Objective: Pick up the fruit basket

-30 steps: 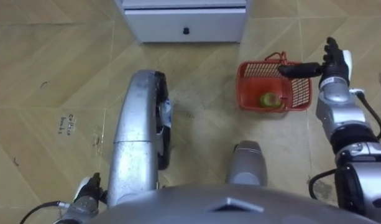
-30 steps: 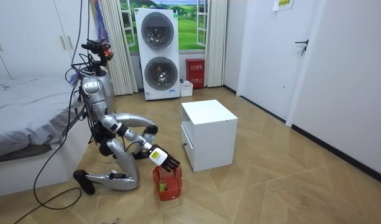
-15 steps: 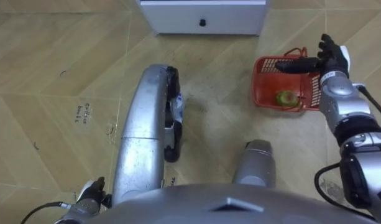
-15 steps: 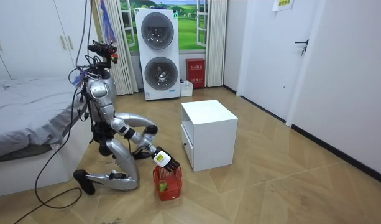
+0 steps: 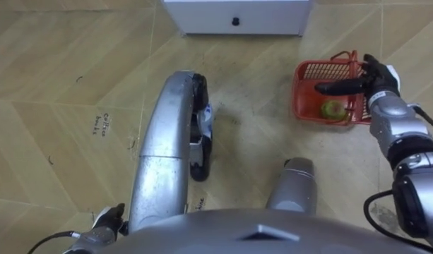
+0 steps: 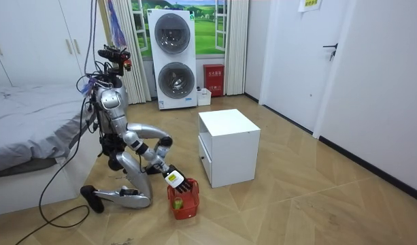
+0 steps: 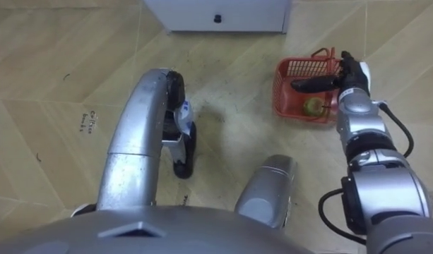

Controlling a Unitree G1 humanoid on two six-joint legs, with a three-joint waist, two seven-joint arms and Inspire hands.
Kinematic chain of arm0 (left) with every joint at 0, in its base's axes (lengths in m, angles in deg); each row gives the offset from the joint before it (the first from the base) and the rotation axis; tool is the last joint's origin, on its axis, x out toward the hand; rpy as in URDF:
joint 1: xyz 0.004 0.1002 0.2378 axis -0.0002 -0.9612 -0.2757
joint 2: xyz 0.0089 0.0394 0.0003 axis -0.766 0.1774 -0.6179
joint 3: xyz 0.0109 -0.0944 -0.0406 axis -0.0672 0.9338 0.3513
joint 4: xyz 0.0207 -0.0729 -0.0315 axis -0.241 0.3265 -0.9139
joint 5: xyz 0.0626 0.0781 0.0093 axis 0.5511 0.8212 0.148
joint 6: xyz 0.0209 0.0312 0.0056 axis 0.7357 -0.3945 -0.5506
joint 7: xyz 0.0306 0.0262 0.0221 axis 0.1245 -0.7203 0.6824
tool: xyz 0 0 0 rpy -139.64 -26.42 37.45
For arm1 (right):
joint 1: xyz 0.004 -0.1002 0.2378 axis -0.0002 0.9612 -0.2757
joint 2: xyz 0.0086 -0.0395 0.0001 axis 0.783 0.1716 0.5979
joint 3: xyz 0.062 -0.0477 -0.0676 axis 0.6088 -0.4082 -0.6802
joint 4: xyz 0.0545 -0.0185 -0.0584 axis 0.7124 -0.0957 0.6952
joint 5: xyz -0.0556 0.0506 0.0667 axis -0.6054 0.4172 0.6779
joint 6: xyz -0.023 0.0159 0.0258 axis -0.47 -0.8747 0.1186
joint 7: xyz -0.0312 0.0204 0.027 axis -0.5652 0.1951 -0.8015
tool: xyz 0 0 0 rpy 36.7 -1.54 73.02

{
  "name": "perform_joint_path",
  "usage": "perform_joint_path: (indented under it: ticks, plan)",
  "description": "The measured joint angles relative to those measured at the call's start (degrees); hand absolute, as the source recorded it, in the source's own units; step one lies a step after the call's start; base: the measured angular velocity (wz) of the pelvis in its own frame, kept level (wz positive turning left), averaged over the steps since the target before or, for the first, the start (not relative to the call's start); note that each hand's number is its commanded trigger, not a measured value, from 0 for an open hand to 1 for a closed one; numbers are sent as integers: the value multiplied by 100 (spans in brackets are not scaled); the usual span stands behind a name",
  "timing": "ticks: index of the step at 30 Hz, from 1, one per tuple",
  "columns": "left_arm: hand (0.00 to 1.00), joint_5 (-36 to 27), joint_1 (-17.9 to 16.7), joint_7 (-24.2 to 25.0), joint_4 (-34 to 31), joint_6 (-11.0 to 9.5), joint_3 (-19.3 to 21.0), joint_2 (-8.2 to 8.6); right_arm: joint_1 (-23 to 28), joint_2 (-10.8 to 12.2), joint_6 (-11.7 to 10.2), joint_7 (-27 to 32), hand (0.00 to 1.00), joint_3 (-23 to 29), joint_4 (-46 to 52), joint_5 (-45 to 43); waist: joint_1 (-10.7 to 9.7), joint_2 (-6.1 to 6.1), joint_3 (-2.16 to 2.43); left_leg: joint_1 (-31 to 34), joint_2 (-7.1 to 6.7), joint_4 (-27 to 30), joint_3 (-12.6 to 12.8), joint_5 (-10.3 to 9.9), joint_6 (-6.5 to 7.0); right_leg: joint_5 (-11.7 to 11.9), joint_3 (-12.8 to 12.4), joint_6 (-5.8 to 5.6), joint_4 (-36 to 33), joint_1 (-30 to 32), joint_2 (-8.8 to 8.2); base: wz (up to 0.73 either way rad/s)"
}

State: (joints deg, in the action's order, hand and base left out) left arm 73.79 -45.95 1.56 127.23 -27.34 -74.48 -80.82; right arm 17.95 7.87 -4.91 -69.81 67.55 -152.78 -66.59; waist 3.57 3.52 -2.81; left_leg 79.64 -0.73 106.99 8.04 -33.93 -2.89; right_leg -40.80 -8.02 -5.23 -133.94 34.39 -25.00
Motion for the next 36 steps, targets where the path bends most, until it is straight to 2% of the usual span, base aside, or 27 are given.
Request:
perform_joint_path:
  ticks: [1,2,15,18,21,26,32,36]
  plan:
    - [0,-4,0,2,-26,-1,-9,1,-1,-7,0,1,63,0,-90,0,4,-23,-4,4,0,-2,-2,2,-4,0,1,0,-1,6,4,0]
    - [0,-9,2,7,-44,-4,-31,1,0,-11,0,3,100,0,-157,1,4,-42,-1,8,2,-6,-1,3,-6,-1,0,-1,-1,17,4,0]
    - [0,-9,3,135,-45,46,-105,1,-2,-13,1,-99,100,-3,-298,182,-14,-51,2,106,8,-57,34,25,-46,-2,-70,-5,-7,191,-9,0]
    - [0,-219,8,153,-44,50,-103,1,-6,-22,5,-127,100,-2,-389,269,-12,-44,-1,115,4,-68,48,25,-45,-2,-73,-6,-11,207,-23,1]
    - [0,-252,27,155,-44,50,-92,1,-7,-64,5,-137,100,-3,-418,433,5,2,-24,126,2,-99,127,40,-20,-9,-119,-20,-23,272,-92,1]
    - [0,-244,94,156,-58,62,-1,1,-41,-97,4,-185,100,-71,-647,606,64,-36,-2,124,1,-97,128,41,-21,-10,-137,-23,-29,273,-88,0]
    - [0,-241,147,155,-126,60,45,-2,-41,-173,4,-206,100,-69,-688,625,83,-44,0,125,0,-94,132,45,-18,-12,-142,-26,-35,274,-88,0]
    - [0,-243,145,155,-159,57,70,-2,-41,-241,4,-209,100,-71,-773,628,106,-19,-15,125,1,-92,127,45,-19,-13,-137,-30,-36,269,-84,0]
